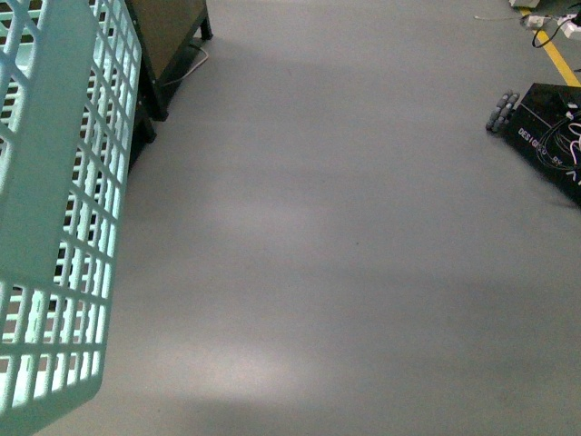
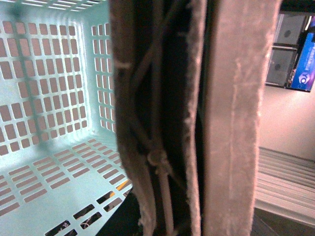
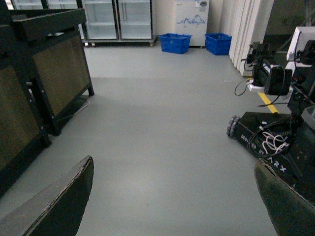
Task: Pick mango and avocado into basket
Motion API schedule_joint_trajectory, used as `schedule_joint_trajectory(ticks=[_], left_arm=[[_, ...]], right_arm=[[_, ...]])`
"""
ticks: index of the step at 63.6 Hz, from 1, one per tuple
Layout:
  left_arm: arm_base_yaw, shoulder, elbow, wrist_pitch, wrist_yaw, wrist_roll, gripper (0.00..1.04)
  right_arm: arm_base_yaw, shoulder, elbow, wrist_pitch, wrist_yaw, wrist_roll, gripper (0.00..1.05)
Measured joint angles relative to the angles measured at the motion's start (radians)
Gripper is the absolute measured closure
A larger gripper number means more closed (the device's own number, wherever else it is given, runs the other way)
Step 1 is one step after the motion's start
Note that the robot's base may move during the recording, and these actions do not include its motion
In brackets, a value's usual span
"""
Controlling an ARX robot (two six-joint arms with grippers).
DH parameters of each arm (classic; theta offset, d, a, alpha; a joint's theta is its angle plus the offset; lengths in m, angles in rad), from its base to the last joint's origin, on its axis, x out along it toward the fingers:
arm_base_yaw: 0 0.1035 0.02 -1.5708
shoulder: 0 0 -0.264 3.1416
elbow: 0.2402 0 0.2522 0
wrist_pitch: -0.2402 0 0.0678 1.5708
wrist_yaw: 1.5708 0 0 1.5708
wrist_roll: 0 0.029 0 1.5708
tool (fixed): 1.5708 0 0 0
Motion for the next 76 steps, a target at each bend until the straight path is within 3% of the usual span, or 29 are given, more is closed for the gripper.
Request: schedule_joint_trajectory(ticks=[76], left_arm=[[-0.002, -0.002, 0.003, 0.0, 0.021, -0.004, 0.89]], right_arm=[[0.0, 0.0, 0.0, 0.0, 0.004, 0.0, 0.09]])
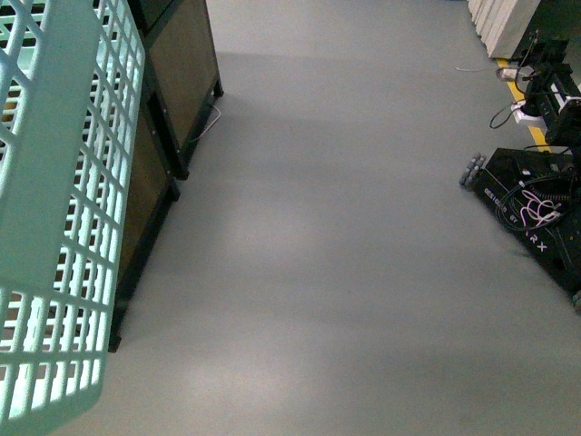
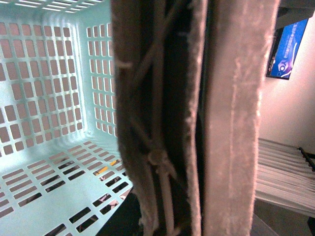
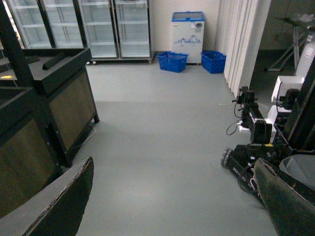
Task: Pick mango and avocado into basket
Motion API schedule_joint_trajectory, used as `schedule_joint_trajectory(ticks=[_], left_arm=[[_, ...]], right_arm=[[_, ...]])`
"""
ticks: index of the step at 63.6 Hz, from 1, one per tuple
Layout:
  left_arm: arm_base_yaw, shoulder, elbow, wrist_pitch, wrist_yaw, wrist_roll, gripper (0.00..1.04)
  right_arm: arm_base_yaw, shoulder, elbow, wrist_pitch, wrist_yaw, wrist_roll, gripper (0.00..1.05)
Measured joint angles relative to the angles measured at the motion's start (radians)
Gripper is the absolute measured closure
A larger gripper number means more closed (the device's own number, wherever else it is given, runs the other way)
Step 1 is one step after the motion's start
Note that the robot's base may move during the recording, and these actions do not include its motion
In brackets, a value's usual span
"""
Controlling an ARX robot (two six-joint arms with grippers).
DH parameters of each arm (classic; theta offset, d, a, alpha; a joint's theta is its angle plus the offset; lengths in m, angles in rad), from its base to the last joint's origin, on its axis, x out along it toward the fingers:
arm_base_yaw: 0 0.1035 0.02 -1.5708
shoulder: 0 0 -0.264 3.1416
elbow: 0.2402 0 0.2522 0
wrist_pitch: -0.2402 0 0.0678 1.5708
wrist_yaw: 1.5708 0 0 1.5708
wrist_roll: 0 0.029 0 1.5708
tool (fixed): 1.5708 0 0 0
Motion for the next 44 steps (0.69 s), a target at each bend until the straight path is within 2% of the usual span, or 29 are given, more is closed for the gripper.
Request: schedule_joint_trajectory(ticks=[44], left_arm=[[0.003, -0.001, 0.001, 0.0, -0.02, -0.003, 0.89]], right_arm=[[0.0, 0.001, 0.0, 0.0, -0.002, 0.001, 0.09]])
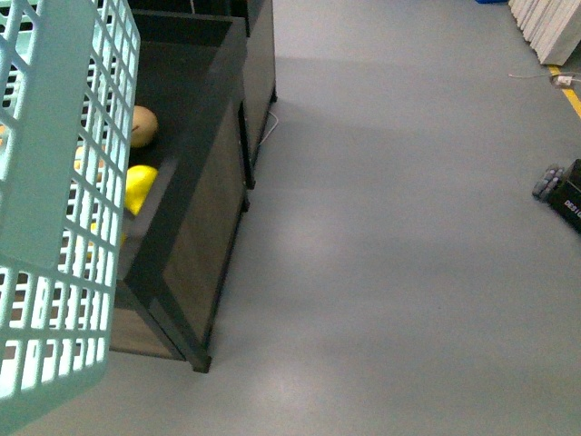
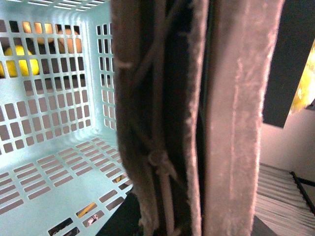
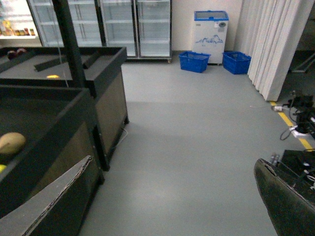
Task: Pick mango and avocado into basket
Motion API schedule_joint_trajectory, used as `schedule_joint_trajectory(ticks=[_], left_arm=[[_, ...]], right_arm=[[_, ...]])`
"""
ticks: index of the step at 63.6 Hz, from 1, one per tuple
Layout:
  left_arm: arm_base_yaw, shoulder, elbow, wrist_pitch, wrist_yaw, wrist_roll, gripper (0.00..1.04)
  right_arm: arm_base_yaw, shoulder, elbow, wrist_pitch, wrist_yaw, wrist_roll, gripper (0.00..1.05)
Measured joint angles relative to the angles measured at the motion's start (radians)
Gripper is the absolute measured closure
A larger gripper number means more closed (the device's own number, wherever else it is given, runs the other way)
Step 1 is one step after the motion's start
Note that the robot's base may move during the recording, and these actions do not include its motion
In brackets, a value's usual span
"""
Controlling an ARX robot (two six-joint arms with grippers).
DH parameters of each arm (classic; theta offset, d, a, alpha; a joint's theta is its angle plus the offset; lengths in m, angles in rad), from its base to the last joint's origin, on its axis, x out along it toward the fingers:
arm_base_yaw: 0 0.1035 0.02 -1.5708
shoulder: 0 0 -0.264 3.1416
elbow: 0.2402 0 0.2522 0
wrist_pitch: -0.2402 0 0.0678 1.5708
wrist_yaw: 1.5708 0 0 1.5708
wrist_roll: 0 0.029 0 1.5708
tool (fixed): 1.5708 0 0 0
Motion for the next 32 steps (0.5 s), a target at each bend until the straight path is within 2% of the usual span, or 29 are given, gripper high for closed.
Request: schedule_joint_trajectory(ticks=[32], left_arm=[[0.0, 0.0, 0.0, 0.0, -0.001, 0.0, 0.89]], right_arm=[[0.0, 0.0, 0.0, 0.0, 0.0, -0.001, 0.09]])
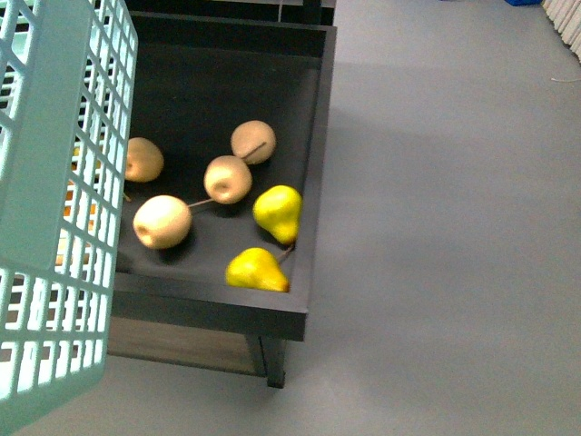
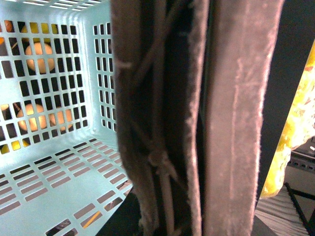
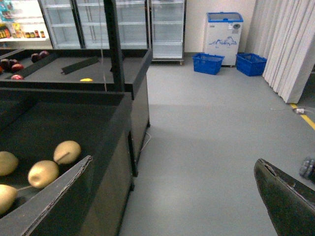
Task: Pick mango and avocado into basket
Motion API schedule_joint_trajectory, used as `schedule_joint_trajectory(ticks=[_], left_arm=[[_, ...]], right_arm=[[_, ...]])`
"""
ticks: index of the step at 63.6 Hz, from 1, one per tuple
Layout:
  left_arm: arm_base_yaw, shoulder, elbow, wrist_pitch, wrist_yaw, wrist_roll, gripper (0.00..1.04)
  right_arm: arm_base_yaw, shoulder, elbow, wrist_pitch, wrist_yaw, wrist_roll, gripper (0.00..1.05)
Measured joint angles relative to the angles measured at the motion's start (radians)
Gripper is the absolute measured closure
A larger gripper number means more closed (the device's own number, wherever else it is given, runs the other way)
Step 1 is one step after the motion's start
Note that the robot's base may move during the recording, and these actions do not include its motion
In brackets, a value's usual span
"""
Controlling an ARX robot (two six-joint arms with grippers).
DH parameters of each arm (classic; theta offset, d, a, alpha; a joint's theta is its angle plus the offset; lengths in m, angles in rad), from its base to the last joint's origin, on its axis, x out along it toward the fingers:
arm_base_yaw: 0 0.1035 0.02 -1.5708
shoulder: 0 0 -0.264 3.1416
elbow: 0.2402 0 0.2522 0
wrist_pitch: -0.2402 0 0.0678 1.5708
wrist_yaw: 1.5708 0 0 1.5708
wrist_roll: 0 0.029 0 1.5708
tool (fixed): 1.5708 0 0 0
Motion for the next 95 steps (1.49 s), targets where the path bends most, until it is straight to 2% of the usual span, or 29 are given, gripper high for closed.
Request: schedule_joint_trajectory(ticks=[95], left_arm=[[0.0, 0.0, 0.0, 0.0, 0.0, 0.001, 0.89]], right_arm=[[0.0, 0.0, 0.0, -0.001, -0.001, 0.0, 0.09]])
